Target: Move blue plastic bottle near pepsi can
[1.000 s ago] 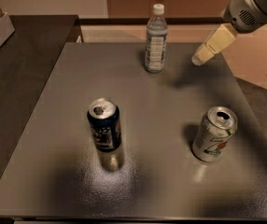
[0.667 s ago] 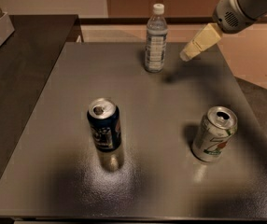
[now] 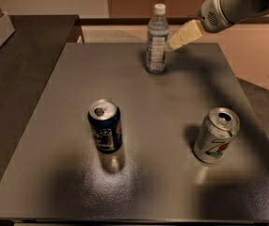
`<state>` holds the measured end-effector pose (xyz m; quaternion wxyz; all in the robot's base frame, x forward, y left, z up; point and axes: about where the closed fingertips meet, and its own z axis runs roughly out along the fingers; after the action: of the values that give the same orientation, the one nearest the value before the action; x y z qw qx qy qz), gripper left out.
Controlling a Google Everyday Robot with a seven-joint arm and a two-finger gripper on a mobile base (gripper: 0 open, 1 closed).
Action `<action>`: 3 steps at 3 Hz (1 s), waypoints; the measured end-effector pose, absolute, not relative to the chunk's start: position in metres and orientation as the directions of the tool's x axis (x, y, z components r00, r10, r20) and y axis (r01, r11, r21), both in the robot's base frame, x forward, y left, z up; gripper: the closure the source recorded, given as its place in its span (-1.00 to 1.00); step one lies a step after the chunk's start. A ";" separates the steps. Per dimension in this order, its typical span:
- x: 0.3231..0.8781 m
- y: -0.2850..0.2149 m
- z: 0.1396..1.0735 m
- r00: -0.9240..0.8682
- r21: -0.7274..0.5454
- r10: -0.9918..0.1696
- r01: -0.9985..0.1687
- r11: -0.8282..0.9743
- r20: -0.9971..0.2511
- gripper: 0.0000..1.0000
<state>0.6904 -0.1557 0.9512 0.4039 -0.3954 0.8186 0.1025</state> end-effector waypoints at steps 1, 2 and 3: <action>0.705 -0.135 0.950 -0.341 -0.114 -0.525 -0.748 0.654 -0.779 -1.00; 0.713 -0.115 0.950 -0.318 -0.092 -0.504 -0.770 0.632 -0.803 -1.00; 0.716 -0.100 0.949 -0.303 -0.070 -0.488 -0.791 0.608 -0.819 -0.66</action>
Offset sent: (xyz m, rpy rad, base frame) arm 0.0311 0.0596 0.0030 0.1555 -0.0258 0.0997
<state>0.7157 -0.0995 0.9486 0.4286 -0.4059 0.7876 0.1767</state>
